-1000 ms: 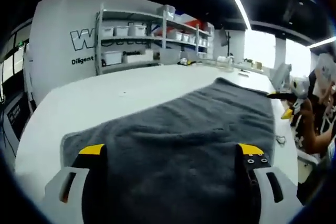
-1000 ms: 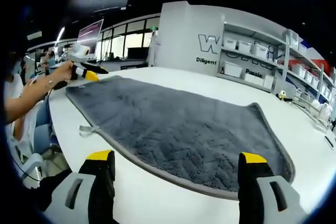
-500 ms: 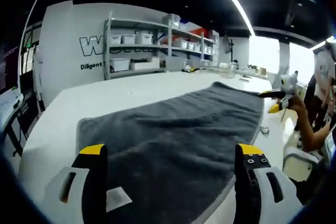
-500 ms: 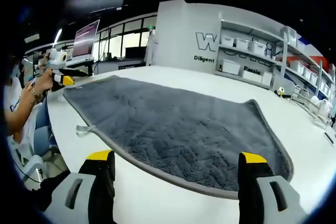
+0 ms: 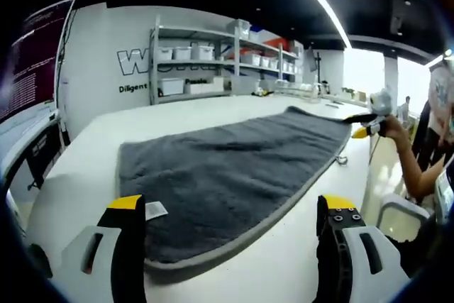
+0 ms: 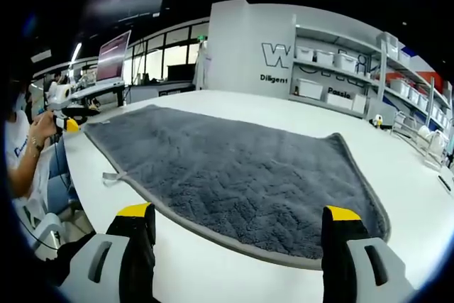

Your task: Open the folded towel by lifting each exposed corner and separating the folded layers until the towel lies flat within the target outline without major curled edges

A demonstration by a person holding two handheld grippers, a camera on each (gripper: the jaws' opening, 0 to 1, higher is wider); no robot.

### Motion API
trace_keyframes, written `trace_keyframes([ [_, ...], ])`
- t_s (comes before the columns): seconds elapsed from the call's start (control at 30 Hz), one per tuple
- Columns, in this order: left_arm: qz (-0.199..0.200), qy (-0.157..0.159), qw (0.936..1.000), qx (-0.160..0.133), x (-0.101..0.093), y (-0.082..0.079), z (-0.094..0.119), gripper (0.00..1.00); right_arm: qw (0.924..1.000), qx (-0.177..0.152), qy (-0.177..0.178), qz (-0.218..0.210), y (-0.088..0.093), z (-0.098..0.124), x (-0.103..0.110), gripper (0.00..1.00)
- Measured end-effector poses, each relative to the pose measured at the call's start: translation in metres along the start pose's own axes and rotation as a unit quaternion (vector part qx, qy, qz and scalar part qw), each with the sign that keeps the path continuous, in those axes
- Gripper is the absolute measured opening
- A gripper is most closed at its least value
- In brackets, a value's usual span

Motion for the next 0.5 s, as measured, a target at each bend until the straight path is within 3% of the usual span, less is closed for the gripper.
trace_keyframes([
  [0.5, 0.021, -0.029, 0.9993, -0.002, 0.010, 0.018, 0.027, 0.99, 0.9999, -0.003, 0.010, -0.009, 0.003, 0.010, -0.007, 0.99],
])
Point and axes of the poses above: the point that each gripper's makers call its tool centre point, and the gripper's own axes: z roughly backward along the fingers, x roughly to its left, y roughly out of its underside, the point moved 9 cm from there along z, roughly backward along the fingers, and after that the axes turned 3 degrees about -z, right-handed, at the moved point
